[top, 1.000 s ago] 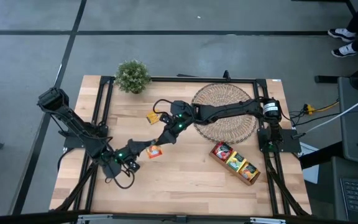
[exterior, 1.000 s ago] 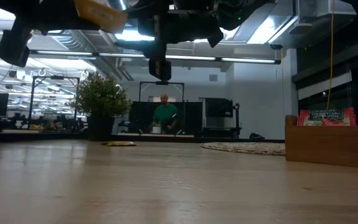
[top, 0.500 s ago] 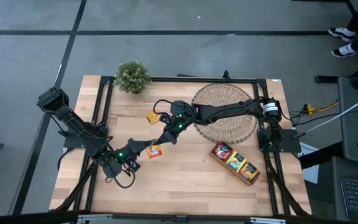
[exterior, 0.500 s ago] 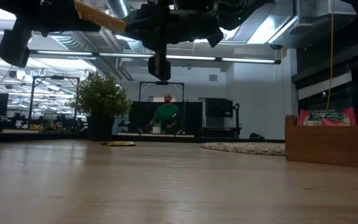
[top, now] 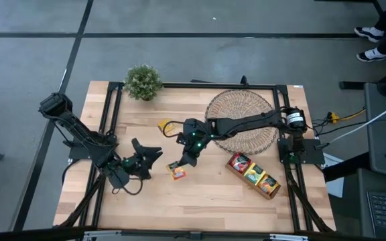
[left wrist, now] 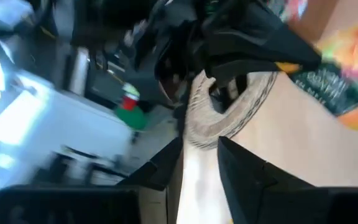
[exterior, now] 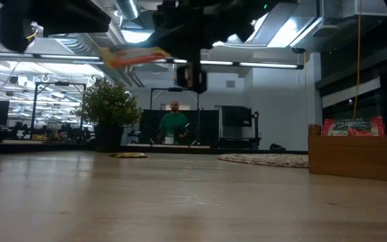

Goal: Pick & Place Tea
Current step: Put the top orange tea bag into the right slot of the wooden organizer

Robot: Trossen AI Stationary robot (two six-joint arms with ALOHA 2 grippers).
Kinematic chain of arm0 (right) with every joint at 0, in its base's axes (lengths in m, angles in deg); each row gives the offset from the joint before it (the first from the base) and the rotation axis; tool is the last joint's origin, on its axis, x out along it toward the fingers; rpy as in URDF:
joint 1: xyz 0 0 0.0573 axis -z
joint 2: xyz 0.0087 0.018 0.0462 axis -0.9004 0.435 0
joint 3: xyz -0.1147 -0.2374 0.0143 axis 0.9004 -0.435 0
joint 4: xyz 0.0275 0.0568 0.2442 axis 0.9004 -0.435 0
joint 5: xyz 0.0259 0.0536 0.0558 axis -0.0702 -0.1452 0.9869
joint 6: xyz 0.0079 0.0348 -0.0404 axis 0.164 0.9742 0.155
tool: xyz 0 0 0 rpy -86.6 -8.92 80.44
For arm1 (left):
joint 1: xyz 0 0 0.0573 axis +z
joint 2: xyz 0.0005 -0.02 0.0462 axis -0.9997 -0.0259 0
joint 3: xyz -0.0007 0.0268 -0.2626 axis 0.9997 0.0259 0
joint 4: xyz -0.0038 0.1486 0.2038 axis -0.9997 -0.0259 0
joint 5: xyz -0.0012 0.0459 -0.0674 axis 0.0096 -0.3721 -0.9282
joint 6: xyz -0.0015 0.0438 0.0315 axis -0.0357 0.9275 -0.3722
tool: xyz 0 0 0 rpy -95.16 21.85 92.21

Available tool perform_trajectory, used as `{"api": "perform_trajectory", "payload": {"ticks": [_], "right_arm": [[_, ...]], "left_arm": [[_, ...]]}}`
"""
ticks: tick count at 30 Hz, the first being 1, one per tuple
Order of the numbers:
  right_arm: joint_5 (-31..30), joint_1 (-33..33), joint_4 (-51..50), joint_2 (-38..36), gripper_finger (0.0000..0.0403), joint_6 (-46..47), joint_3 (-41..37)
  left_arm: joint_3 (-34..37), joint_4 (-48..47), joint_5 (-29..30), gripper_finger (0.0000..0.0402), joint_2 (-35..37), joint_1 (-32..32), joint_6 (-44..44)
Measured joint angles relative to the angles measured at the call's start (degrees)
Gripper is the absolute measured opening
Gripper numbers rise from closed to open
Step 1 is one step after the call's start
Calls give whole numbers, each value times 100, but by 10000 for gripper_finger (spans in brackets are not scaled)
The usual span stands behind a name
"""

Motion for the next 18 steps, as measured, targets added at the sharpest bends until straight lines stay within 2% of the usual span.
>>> {"api": "perform_trajectory", "payload": {"ticks": [4,8,14,18], "right_arm": [[-839,-252,-886,-341,3,-443,0],[-1983,-661,-1654,-721,4,-614,0],[-3453,-1485,-2045,-1020,4,-267,0],[-4368,-1973,-2085,-1031,4,155,0]], "left_arm": [[0,-257,-767,104,193,227,-1417],[0,-418,-1736,103,249,646,-2543],[2,-319,-3311,101,235,1348,-3575],[2,163,-4399,103,188,1802,-4074]]}}
